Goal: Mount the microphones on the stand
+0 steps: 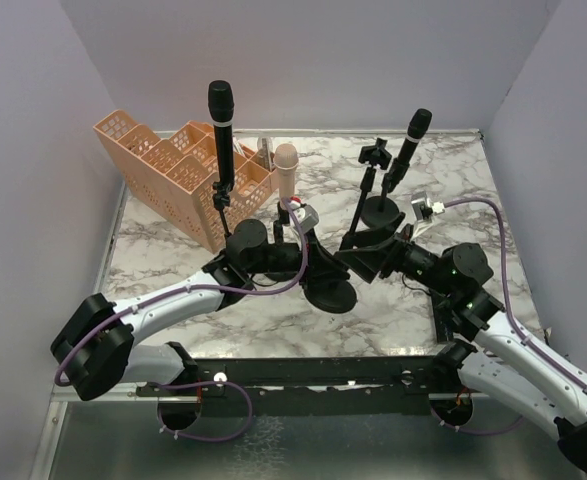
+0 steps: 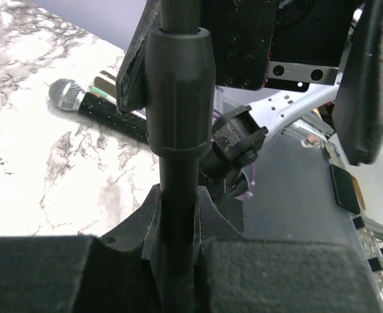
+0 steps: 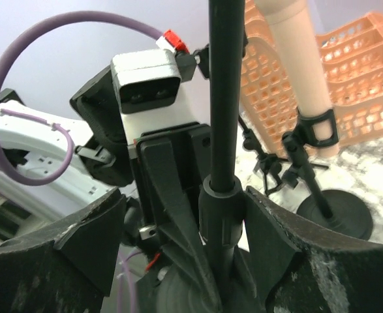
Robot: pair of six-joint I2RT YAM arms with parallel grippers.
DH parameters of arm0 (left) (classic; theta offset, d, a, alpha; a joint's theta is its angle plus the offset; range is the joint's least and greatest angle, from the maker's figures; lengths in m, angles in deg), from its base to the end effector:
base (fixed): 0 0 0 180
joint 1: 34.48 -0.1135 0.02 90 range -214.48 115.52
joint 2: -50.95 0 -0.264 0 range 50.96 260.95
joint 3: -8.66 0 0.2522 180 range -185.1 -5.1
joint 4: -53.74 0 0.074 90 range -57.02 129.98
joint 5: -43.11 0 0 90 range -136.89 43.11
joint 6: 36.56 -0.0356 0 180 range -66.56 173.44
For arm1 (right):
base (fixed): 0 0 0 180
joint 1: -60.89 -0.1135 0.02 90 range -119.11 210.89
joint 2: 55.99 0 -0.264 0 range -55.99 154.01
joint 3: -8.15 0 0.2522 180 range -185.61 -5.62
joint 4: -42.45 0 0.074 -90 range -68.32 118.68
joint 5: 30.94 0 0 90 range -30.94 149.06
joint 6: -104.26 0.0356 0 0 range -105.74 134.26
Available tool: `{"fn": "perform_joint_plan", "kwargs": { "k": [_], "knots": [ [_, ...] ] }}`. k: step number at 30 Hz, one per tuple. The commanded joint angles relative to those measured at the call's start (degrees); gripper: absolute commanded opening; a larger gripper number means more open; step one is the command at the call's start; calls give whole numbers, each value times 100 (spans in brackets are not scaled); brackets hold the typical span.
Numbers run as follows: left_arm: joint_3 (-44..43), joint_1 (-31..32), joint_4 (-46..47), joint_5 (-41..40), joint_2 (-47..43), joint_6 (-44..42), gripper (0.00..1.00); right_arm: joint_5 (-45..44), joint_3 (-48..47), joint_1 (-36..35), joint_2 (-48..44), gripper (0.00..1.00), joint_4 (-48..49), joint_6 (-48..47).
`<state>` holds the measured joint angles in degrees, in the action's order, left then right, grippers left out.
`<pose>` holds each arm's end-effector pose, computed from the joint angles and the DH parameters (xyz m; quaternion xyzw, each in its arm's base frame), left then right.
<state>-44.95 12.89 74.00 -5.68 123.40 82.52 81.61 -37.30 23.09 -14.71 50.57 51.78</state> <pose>0.1723 -0.2218 0.2863 0.3526 0.6053 -0.6076 0.3743 0.1319 0.1196 0.3288 -0.1538 0.6149 0.5637 0.5296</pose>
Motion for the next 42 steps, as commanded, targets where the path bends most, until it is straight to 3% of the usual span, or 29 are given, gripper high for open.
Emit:
{"fn": "perform_joint_plan", "kwargs": {
  "k": [1, 5, 13, 21, 28, 42],
  "knots": [
    [-73, -5, 158, -1143, -235, -65, 0, 504, 125, -27, -208, 73, 371, 159],
    [-52, -11, -34, -1802, -224, -91, 0, 233, 60, -26, -473, 73, -167, 153],
    [-81, -20, -137, -1839, -265, -173, 0, -608, 264, -26, -1124, 71, -498, 280],
    [-269, -26, -134, -129, -264, -253, 0, -2137, 88, -26, -673, 67, -1407, 272],
    [-390, -24, -124, 773, -469, -182, 0, -583, 440, -26, -533, 59, -118, 112],
    [-518, -12, -169, 1256, -374, -138, 0, 171, 171, -26, 11, 28, 223, -226]
  ]
}}
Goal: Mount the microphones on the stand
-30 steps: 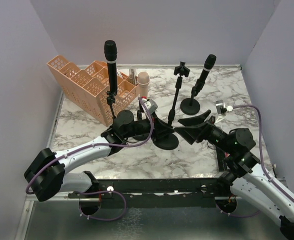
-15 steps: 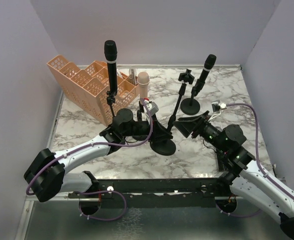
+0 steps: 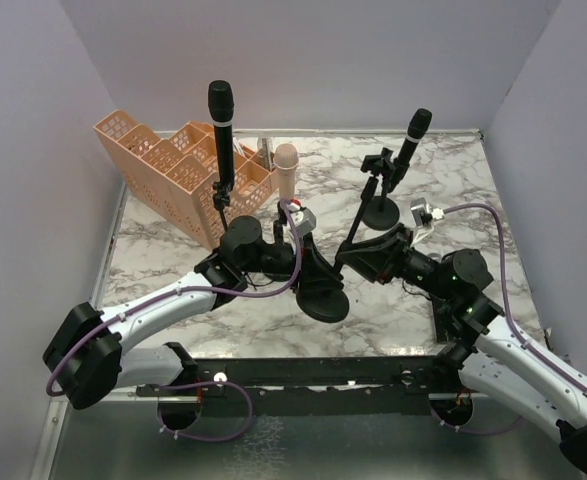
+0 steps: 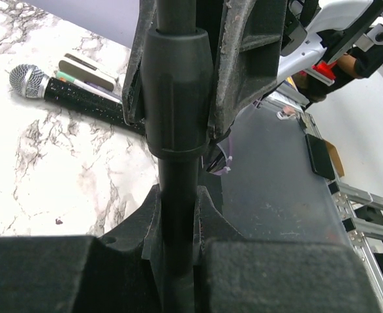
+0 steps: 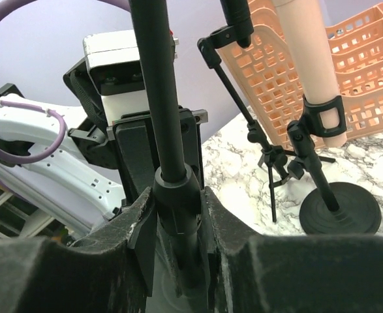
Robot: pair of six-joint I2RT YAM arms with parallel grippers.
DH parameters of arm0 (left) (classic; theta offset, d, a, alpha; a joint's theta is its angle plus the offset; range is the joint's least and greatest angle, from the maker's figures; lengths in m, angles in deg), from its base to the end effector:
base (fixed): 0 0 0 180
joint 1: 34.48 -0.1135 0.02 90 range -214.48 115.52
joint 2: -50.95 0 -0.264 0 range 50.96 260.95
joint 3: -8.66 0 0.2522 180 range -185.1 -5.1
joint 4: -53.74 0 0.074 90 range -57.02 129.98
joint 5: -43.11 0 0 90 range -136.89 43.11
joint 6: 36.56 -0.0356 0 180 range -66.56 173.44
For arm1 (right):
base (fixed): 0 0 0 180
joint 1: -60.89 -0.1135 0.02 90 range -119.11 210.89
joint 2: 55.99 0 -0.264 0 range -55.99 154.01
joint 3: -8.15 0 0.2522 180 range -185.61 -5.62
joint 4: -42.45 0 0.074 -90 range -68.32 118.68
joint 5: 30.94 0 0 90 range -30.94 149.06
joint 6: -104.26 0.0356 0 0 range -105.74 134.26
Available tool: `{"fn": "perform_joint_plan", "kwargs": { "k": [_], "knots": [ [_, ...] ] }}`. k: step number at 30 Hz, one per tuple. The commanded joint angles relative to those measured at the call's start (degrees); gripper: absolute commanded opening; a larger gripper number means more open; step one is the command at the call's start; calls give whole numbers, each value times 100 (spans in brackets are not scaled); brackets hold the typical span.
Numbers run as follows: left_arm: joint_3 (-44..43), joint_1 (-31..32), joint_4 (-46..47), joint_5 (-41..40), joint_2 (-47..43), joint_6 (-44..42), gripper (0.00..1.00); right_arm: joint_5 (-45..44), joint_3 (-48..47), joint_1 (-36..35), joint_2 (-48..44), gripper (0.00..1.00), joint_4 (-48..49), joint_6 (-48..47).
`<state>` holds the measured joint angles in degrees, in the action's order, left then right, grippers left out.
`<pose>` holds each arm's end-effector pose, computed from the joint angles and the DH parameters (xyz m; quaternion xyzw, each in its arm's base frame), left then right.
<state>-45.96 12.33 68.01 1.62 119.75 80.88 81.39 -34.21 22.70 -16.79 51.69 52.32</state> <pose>0.1630 -0.2126 0.2980 0.3949 0.5861 -0.6208 0.3392 0.1266 0.1168 0.3172 -0.1516 0.6146 0.5675 0.5266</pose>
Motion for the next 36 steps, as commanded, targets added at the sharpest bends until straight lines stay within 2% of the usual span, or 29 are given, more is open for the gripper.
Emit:
{"fn": "perform_joint_plan", "kwargs": {
  "k": [1, 5, 7, 10, 12, 17, 21, 25, 27, 29, 30, 31, 32, 34, 36],
  "knots": [
    [-443, 41, 407, 529, 46, 40, 0, 247, -160, 14, 280, 26, 161, -324],
    [-561, 44, 129, 293, 188, -68, 0, 252, -269, 14, 426, 9, 143, -442],
    [-676, 50, -326, -108, 177, -360, 0, 135, -310, 14, 454, 1, 30, -498],
    [-987, 51, -1466, -1467, 122, -973, 0, -271, -406, 9, 497, 1, -311, -610],
    [-1107, 50, -1839, -2321, 80, -1128, 0, -740, -463, 14, 561, 1, -558, -685],
    [-905, 53, -1568, -3698, -148, -1310, 0, -2068, -731, 14, 811, 1, -1176, -655],
    [-718, 66, -909, -3616, -157, -1364, 0, -3160, -1322, -11, 1190, 1, -2177, 65],
    [-690, 72, -791, -3841, -29, -1345, 0, -4040, -1911, -39, 1556, 1, -3339, 734],
    [-634, 75, -704, -3866, -20, -1312, 0, -4153, -2069, -49, 1683, 1, -3521, 839],
    [-636, 74, -685, -3846, 21, -1263, 0, -3908, -2097, -40, 1720, 2, -3305, 755],
    [-640, 67, -683, -3818, 40, -1229, 0, -3580, -2015, -39, 1677, 13, -3006, 573],
    [-650, 67, -685, -3741, 66, -1198, 0, -3281, -1921, -39, 1607, 37, -2679, 386],
    [-666, 72, -685, -3660, 84, -1150, 0, -3042, -1855, -39, 1504, 51, -2432, 148],
    [-692, 53, -685, -3450, 98, -1052, 0, -2545, -1752, -17, 1317, 68, -1917, -256],
    [-739, 21, -681, -3174, 106, -907, 0, -1991, -1707, 35, 1190, 75, -1602, -610]
  ]
}}
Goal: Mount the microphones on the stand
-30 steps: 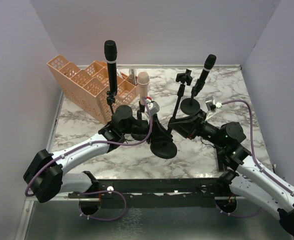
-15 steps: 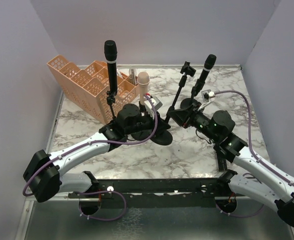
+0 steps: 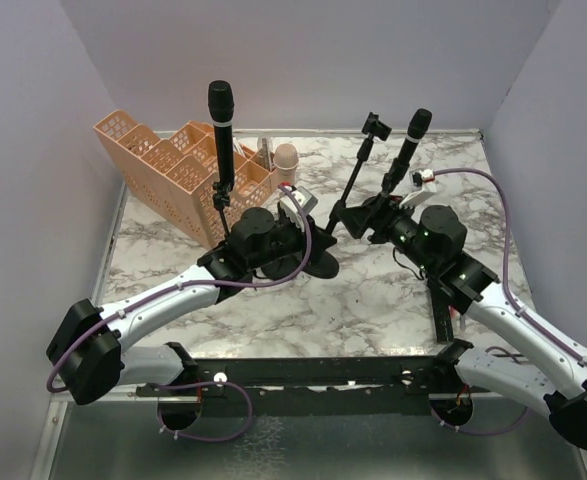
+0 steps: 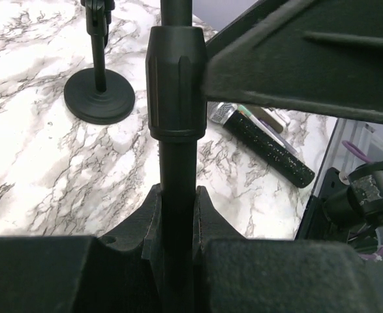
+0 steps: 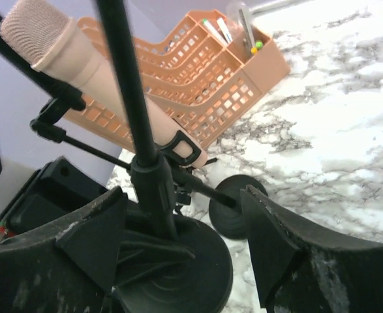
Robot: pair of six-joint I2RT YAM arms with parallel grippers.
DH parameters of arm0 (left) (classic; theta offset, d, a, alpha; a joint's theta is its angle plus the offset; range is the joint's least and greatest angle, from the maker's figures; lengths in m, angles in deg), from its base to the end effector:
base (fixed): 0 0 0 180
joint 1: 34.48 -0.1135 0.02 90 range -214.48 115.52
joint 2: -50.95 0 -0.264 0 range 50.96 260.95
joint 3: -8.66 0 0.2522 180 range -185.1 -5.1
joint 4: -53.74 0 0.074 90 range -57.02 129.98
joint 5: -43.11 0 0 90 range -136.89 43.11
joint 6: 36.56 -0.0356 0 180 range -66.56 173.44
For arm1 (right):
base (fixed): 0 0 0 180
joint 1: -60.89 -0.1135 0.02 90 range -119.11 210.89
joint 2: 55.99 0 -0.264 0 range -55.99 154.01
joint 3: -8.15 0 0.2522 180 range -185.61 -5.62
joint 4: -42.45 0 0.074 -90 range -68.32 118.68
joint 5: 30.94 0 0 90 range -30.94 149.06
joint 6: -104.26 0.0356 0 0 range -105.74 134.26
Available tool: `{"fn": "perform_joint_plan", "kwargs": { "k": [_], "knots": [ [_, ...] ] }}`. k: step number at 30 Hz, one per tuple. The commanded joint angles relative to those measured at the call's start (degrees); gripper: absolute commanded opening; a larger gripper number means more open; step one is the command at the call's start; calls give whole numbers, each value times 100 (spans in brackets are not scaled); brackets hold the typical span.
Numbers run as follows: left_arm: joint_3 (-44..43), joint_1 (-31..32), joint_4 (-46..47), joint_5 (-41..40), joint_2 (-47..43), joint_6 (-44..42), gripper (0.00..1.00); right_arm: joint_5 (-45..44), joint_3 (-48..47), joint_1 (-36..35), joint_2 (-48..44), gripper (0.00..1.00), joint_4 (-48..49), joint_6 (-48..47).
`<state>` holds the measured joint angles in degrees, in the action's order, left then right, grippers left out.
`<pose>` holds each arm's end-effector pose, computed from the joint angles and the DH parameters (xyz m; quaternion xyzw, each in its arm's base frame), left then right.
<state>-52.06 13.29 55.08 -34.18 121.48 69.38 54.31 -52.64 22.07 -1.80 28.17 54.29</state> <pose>0.1878 -0.2186 0.3034 0.2759 0.7041 -0.4137 0.5070 0.1768 0.1385 0.3420 0.0352 0.7519 0.3935 0.5278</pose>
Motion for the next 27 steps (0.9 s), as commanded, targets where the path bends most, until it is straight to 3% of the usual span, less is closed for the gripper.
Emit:
{"fn": "perform_joint_plan", "kwargs": {
  "k": [1, 6, 12, 15, 21, 24, 27],
  "knots": [
    [-167, -99, 617, 558, -73, 311, 0, 1040, 140, 138, -342, 77, 885, -1000],
    [-420, -140, 622, 1445, 6, 631, 0, 2540, 119, 385, -281, 79, 1340, -1492],
    [-555, -141, 716, 1649, -122, 859, 0, 3266, 207, 1050, -81, 80, 1643, -1040],
    [-551, -145, 817, 1875, -215, 952, 0, 4158, 521, 1419, -152, 80, 2430, -681],
    [-534, -136, 1074, 2650, -269, 1128, 0, 5715, 808, 1557, -232, 65, 3946, -333],
    [-526, -140, 1232, 3036, -298, 1164, 0, 6020, 748, 1566, -116, 54, 4073, -208],
    [-511, -141, 1338, 3375, -343, 1193, 0, 6144, 811, 1585, -121, 49, 4342, -39]
  ]
}}
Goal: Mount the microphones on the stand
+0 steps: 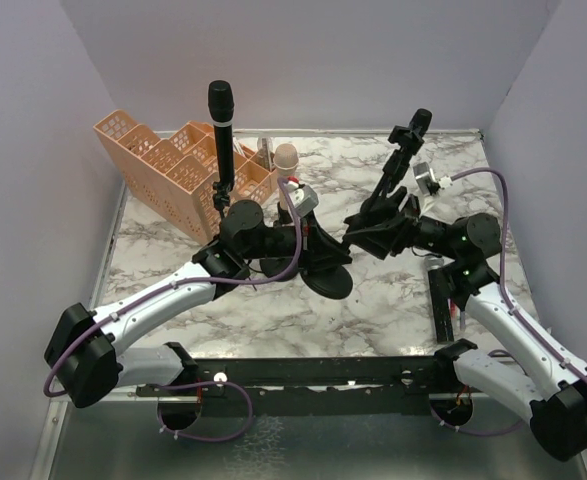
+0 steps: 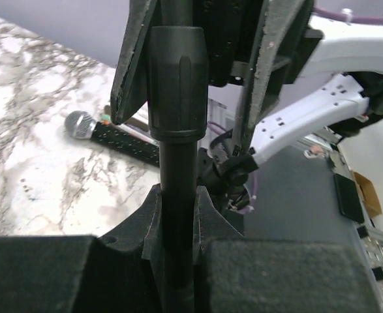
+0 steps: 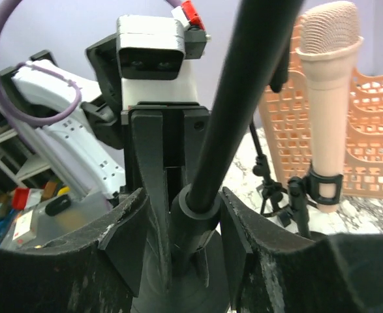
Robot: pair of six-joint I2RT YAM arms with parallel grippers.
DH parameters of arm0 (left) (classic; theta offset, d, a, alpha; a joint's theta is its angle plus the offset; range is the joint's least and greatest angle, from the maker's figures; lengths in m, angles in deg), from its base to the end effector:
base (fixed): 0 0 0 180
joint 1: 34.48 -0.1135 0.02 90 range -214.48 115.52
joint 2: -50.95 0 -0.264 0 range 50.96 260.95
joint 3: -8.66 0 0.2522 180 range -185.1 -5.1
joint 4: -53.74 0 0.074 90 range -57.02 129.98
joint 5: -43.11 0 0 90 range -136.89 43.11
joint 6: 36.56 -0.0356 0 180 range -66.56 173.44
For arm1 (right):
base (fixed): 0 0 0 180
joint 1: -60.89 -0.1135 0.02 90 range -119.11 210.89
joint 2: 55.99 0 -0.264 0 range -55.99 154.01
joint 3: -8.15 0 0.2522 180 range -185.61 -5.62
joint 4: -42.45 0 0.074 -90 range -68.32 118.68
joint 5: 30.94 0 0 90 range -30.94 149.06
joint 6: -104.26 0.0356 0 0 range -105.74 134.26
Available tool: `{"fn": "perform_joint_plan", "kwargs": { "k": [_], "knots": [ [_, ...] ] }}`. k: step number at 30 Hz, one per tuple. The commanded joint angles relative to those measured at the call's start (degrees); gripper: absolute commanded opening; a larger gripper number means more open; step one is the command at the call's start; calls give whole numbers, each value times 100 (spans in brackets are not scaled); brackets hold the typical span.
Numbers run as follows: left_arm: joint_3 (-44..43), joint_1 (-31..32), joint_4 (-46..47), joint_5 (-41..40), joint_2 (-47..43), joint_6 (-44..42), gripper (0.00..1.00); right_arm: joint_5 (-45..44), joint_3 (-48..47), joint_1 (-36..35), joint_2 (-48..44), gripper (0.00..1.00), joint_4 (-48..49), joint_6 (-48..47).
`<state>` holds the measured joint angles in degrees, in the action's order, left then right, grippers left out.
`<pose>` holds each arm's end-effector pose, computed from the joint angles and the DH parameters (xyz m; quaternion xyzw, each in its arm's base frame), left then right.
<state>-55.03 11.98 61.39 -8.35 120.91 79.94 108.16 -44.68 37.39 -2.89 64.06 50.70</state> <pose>0.1782 -0.2197 0.3364 0.3469 0.6085 -0.5870 0.4061 0.1766 0.1062 0.3588 -0.2831 0.5484 0.5782 0.5337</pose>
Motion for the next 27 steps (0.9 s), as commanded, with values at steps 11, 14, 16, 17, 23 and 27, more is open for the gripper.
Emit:
{"fn": "perform_joint_plan", "kwargs": {
  "k": [11, 14, 16, 17, 23, 27],
  "knots": [
    [-30, -6, 821, 798, -504, 191, 0, 975, 207, 83, -34, 17, 1668, 1151],
    [70, -10, 817, 254, -576, 73, 0, 520, 122, 83, -33, 1, 934, 736],
    [120, -10, 766, -139, -613, -88, 0, 199, 34, 84, 6, 1, 474, 483],
    [119, -10, 697, -340, -611, -222, 0, 42, 5, 81, 30, 1, 308, 390],
    [-263, 3, -183, -2144, -444, -1395, 0, -1264, -477, 83, 220, 1, -1005, -180],
    [-332, 66, 75, -2852, -319, -1997, 0, -2384, -908, 88, 479, 1, -1828, -118]
  ]
}}
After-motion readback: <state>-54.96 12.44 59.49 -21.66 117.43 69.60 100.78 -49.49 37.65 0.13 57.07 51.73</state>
